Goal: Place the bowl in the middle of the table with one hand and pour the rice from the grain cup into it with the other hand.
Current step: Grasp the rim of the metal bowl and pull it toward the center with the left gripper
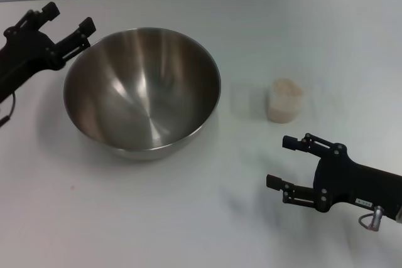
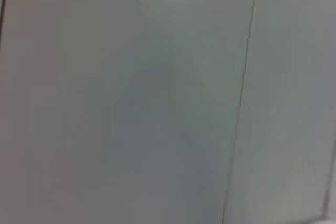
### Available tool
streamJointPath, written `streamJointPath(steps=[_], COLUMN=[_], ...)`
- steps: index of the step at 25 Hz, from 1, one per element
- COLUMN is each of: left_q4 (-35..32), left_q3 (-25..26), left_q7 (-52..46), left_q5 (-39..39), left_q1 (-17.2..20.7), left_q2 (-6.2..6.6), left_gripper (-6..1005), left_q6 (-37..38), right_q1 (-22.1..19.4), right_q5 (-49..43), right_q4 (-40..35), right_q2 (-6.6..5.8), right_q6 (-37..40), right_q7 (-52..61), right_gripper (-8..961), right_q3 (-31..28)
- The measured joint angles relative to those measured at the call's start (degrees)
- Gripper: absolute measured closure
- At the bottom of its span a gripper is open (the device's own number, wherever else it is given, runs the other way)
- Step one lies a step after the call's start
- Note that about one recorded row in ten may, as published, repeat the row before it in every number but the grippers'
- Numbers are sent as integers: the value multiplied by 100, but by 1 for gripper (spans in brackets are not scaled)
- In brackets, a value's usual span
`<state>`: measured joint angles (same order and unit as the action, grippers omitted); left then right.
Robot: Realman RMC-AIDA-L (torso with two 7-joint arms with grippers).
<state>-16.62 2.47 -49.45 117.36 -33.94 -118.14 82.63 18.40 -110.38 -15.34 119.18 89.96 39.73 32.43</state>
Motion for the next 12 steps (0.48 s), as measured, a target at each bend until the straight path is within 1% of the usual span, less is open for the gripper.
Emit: streamJointPath(steps=[2, 3, 6, 7, 8, 9, 10, 12], left_q4=[-442, -442, -1128, -1620, -1620, -2066, -2066, -2509], left_q3=[-441, -441, -1198, -1872, -1872, -2633, -2633, -3502], left_q7=[-652, -652, -1564, -2260, -2260, -2937, -2937, -3574], left_q5=[0, 0, -3, -1, -1, 19, 19, 100], left_q1=[-77, -77, -138, -146, -146, -120, -120, -49], left_q2=[1, 1, -9, -23, -23, -21, -21, -9], left_gripper=[189, 190, 193, 193, 194, 195, 196, 197], left_q6=[-10, -10, -124, -334, -334, -612, -612, -931], right_q1=[4, 4, 13, 26, 26, 34, 34, 42], right_q5=[2, 2, 7, 9, 9, 9, 9, 9], right_q4=[-6, -6, -20, -22, -22, -27, -27, -34], right_q2=[0, 0, 0, 0, 0, 0, 0, 0], right_q6=[-2, -2, -4, -5, -5, -6, -6, -6], right_q7=[0, 0, 0, 0, 0, 0, 0, 0], right_gripper=[141, 141, 142, 142, 142, 143, 143, 143], right_q3=[-3, -3, -8, -9, -9, -9, -9, -9])
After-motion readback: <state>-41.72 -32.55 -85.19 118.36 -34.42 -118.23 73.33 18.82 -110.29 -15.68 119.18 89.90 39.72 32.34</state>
